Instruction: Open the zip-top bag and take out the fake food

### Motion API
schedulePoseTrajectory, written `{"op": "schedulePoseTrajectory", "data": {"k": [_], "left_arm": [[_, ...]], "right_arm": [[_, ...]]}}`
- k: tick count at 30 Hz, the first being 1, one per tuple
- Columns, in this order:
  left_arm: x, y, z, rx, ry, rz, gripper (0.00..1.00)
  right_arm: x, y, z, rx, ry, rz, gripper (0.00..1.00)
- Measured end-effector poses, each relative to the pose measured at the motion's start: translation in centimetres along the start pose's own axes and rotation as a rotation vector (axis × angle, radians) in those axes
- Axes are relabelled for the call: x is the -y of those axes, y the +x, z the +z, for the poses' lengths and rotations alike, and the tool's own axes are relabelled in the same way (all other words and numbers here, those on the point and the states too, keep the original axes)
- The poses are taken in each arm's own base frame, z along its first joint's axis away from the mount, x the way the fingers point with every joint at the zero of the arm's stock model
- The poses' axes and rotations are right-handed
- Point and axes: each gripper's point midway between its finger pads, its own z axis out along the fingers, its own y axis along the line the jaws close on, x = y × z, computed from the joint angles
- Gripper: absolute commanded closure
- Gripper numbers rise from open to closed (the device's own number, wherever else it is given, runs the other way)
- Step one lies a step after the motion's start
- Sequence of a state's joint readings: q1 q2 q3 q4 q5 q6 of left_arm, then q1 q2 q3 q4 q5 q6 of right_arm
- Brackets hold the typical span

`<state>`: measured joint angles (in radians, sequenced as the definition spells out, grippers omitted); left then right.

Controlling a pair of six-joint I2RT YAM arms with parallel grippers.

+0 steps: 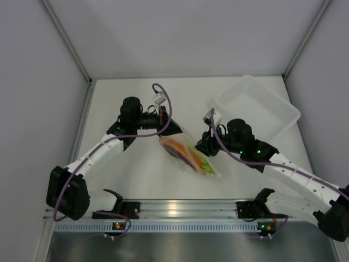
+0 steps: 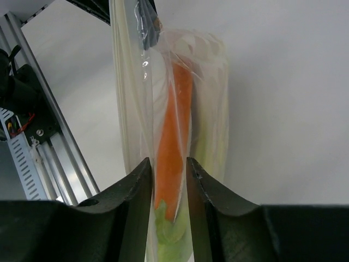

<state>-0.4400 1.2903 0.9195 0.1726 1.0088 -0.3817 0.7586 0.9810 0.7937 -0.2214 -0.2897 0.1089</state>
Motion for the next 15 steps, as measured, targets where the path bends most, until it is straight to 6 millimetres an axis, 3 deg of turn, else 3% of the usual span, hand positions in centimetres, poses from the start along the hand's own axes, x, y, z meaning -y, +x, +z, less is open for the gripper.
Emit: {"op": "schedulePoseTrajectory", "data": {"k": [1, 2, 3, 7, 8, 10, 12, 13, 15], "left_arm": [[0.0, 0.0, 0.1, -0.002, 0.002, -0.007, 1.00], [-0.1, -0.1, 0.1, -0.003, 0.003, -0.013, 1.00], [-0.2, -0.1, 0.2, -0.003, 0.002, -0.016, 1.00], [-0.8, -0.8, 0.5, 0.008, -0.022, -0.023, 1.00], [-1.0, -1.0, 0.5, 0.014, -0.035, -0.025, 0.89], [-2.0, -1.9, 0.7, 0.037, -0.085, -0.032, 0.84], [-2.8, -3.0, 0.8, 0.069, -0.137, -0.029, 0.53], [-3.2, -3.5, 0.8, 0.085, -0.164, -0.027, 0.46], [-4.0, -4.5, 0.7, 0.125, -0.236, -0.029, 0.19]], "right_arm": [[-0.2, 0.2, 0.3, -0.006, -0.006, 0.003, 0.78], [-0.3, 0.2, 0.5, -0.010, -0.012, 0.003, 0.93], [-0.5, 0.4, 0.8, -0.015, -0.018, 0.000, 0.99], [-0.6, 0.4, 1.4, -0.011, 0.005, 0.047, 1.00], [-0.4, 0.1, 1.5, 0.000, 0.027, 0.075, 1.00], [0.4, -0.6, 1.6, 0.035, 0.093, 0.155, 1.00], [1.5, -0.9, 1.6, 0.068, 0.170, 0.244, 1.00], [2.0, -1.0, 1.6, 0.086, 0.203, 0.286, 1.00], [3.0, -0.7, 1.8, 0.113, 0.267, 0.368, 1.00]]}}
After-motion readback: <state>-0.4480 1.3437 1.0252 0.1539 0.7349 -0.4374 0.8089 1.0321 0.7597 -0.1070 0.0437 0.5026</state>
